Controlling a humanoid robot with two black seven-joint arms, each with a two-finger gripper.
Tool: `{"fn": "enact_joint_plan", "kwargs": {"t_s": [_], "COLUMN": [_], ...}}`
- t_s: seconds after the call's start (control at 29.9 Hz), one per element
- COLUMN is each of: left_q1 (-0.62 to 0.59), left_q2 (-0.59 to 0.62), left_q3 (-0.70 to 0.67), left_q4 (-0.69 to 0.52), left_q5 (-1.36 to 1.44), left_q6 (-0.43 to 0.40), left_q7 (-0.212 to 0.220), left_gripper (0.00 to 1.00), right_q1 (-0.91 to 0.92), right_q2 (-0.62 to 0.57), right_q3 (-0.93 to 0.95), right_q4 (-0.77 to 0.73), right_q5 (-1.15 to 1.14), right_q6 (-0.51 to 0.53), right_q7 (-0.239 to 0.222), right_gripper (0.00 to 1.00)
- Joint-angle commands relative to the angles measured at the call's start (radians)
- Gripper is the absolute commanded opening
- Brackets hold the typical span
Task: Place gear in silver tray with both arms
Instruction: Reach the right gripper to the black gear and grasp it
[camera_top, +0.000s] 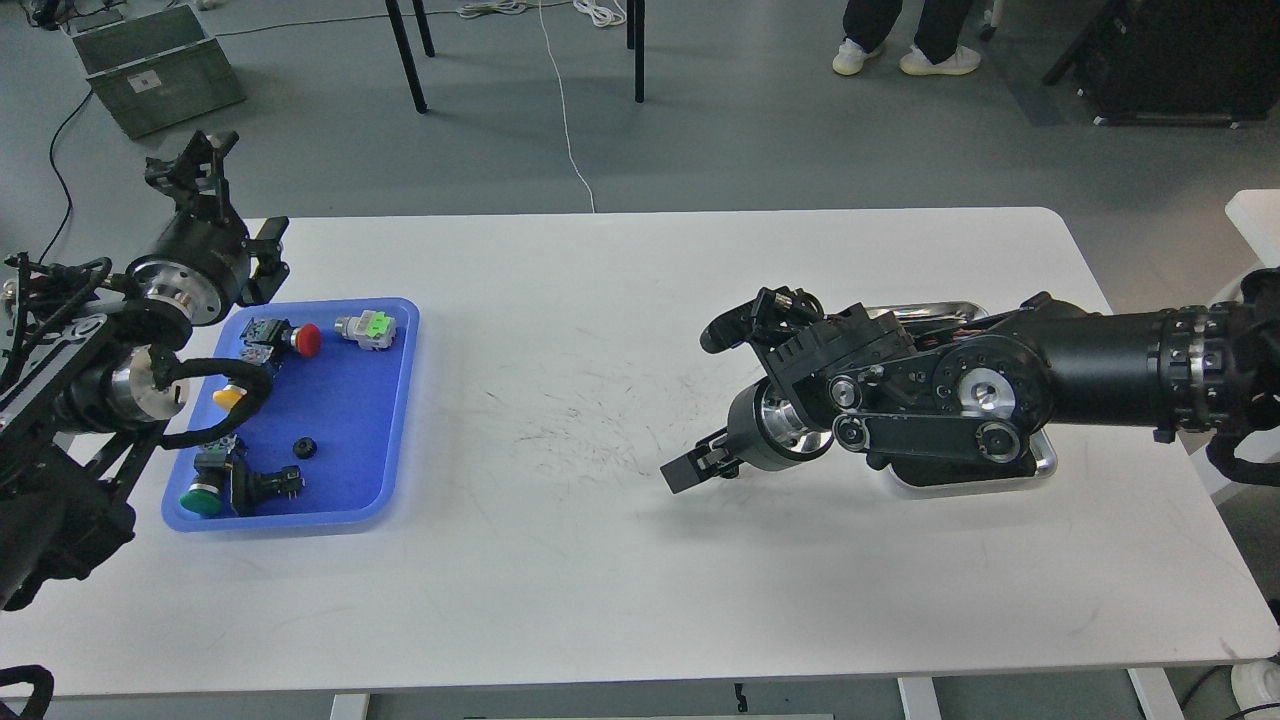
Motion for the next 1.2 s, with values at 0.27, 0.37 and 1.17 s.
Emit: {"fn": "enact_joint_plan", "kwargs": {"t_s": [0.27,0.37,1.17], "left_q1": [0.013,0.013,0.013], "left_q2": [-0.002,-0.003,-0.009], "left_q3": [-0.001,-0.001,0.001], "left_q4": [-0.001,-0.001,-0.001], "left_q5": [0.000,0.000,0.000], "left_q6": [0.000,0.000,0.002], "left_q7": [-0.011,-0.011,-0.021], "left_gripper": [0.98,0.98,0.98], "right_q1": [-0.010,-0.012,-0.027], "right_q2": [0.016,0.016,0.006], "right_q3": [-0.028,-0.030,-0.036], "right_q4": [-0.017,-0.020,-0.023], "right_q5": [-0.004,-0.010,-0.041], "right_q6": [0.000,0.000,0.024], "right_q7": [0.001,0.001,0.014], "right_gripper": [0.89,0.87,0.36]}}
